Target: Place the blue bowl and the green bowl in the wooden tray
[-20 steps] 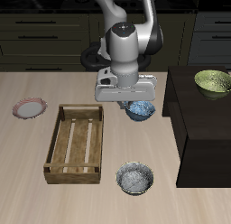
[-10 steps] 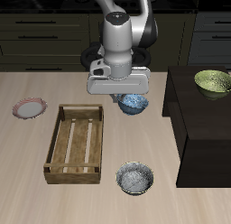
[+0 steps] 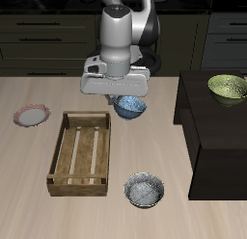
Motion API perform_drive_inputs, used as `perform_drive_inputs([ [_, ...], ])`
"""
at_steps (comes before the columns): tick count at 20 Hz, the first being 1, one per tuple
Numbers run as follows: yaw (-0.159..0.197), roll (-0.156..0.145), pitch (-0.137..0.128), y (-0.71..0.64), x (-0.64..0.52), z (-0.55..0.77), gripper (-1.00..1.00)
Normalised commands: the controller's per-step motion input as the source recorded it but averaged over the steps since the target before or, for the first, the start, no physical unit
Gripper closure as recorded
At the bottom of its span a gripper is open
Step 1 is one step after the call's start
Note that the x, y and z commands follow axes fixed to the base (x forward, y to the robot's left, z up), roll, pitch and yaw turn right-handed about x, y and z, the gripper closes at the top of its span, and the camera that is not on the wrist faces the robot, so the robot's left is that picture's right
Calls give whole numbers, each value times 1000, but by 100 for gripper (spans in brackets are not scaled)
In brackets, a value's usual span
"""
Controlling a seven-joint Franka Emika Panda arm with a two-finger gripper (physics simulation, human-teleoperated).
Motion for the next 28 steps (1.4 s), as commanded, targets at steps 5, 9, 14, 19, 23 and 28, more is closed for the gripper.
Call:
perform_drive_inputs([
  [5,-32,-50,-7,-349,81,90,100],
  [9,-12,-26,3,-213,20,-29,100],
  [14,4,-36,-8,-281,-7,-3,100],
  [19,7,-23,-9,-229,-11,4,100],
  [23,-10,-57,-10,-363,17,-13,100],
  [28,-10,-35,12,-200,24,-89,100],
])
